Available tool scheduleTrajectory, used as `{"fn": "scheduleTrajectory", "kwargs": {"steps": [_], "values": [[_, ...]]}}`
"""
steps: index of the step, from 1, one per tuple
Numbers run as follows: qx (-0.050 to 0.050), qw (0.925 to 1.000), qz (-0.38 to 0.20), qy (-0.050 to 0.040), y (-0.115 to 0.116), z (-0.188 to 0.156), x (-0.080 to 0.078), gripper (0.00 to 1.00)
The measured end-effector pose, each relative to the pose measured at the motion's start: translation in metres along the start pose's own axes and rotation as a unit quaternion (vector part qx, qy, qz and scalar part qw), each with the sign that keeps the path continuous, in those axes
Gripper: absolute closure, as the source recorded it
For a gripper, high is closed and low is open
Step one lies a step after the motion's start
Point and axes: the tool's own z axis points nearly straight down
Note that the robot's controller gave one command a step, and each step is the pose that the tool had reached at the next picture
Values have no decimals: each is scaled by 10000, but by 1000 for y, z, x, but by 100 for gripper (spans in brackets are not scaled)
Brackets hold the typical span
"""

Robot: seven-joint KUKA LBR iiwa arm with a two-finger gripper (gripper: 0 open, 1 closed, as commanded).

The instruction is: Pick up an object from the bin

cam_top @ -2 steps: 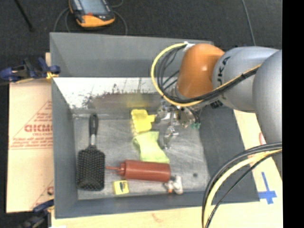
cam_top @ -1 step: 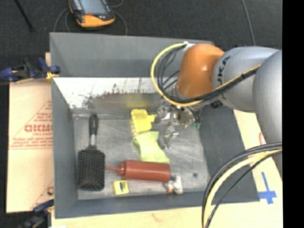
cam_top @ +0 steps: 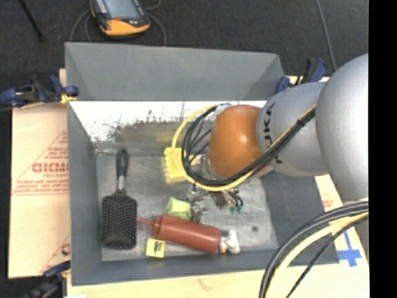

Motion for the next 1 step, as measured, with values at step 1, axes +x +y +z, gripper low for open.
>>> {"fn": "scheduleTrajectory", "kwargs": {"steps": [1], "values": [[2,10000,-4,0,0,0,0,100]]}}
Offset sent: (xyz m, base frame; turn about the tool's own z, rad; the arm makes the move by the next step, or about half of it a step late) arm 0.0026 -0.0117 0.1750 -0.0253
